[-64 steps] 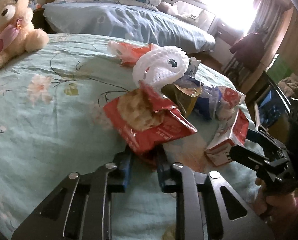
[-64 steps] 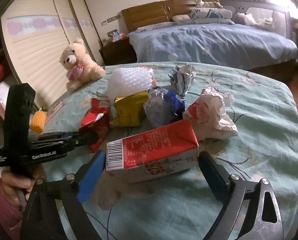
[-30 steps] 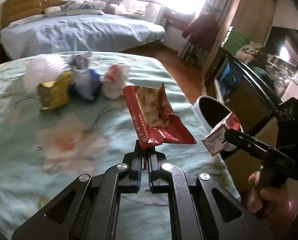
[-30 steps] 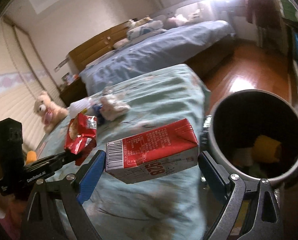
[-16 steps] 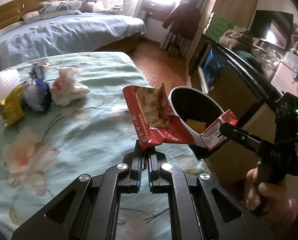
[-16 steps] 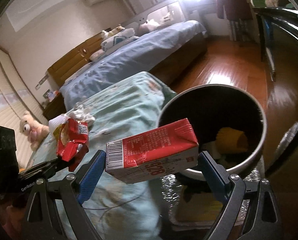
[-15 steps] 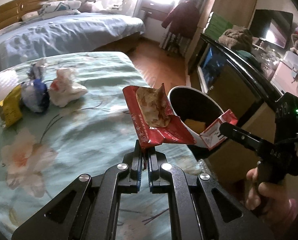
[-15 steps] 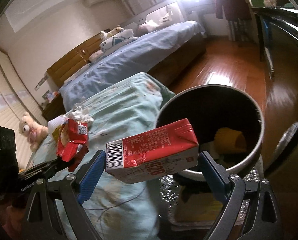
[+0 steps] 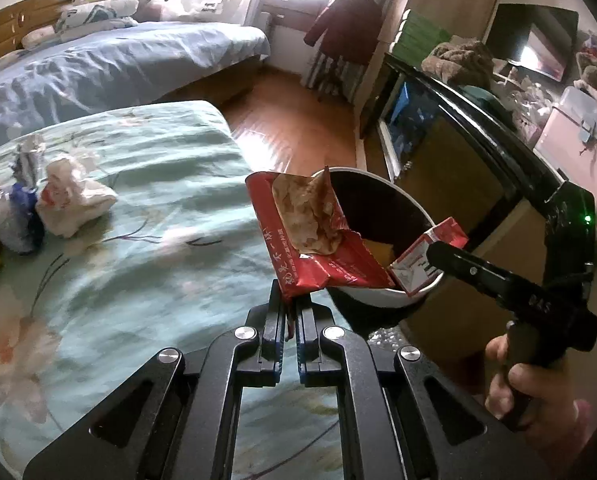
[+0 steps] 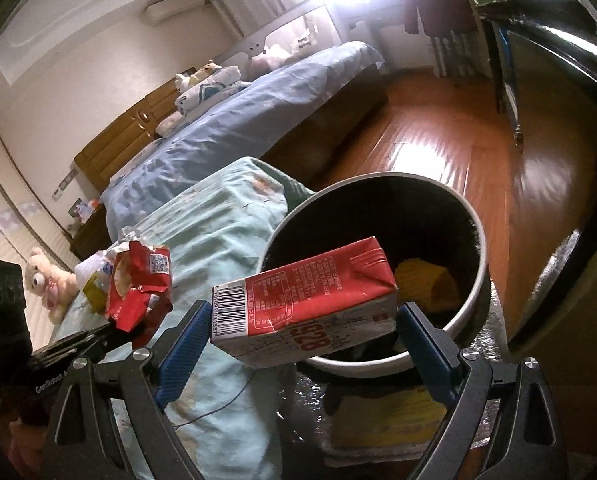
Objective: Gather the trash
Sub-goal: 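Carry the snack bag and milk carton over the bin with both grippers, then open both grippers to drop the snack bag and milk carton into the bin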
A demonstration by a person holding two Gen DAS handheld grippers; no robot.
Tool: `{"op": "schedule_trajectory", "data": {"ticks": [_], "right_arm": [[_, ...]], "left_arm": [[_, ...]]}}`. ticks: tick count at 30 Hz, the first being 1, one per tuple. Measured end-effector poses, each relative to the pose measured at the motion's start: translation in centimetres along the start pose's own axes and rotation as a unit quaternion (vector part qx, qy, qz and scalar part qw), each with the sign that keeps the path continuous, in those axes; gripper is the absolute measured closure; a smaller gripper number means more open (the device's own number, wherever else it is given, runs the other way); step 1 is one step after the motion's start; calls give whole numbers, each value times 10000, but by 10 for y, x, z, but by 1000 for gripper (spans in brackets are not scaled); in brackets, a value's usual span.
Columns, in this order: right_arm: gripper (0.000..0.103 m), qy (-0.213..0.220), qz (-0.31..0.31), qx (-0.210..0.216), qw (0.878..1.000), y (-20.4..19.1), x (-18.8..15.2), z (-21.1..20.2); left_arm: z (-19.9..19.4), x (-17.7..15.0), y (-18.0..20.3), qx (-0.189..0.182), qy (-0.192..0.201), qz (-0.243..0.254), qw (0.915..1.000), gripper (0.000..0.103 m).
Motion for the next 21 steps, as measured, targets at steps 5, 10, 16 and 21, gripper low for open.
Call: {"op": "schedule_trajectory", "data": {"ticks": [5, 10, 16, 21], "right_arm": [[10, 19, 125, -23, 9999, 12, 4, 1], [10, 15, 192, -91, 9998, 21, 8, 3], [10, 4, 386, -156, 9991, 35, 13, 5], [10, -35, 425, -260, 9988, 41, 18, 8]], "left_arm": [[8, 5, 9, -26, -67, 69, 10000, 99], [16, 12, 18, -50, -99, 155, 9998, 99], [28, 20, 30, -76, -186, 278, 9994, 99], [37, 25, 38, -69, -253, 383, 9989, 99]]}}
Point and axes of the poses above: each gripper's, at about its wrist camera, not at the fingertips, and z roughly the way its jaws point, y to its right, x to its top, the point moved 9 cm from there along z, roughly the way its jaws point, and after that the axes turned 9 degrees about -y, right-handed, at the moved point
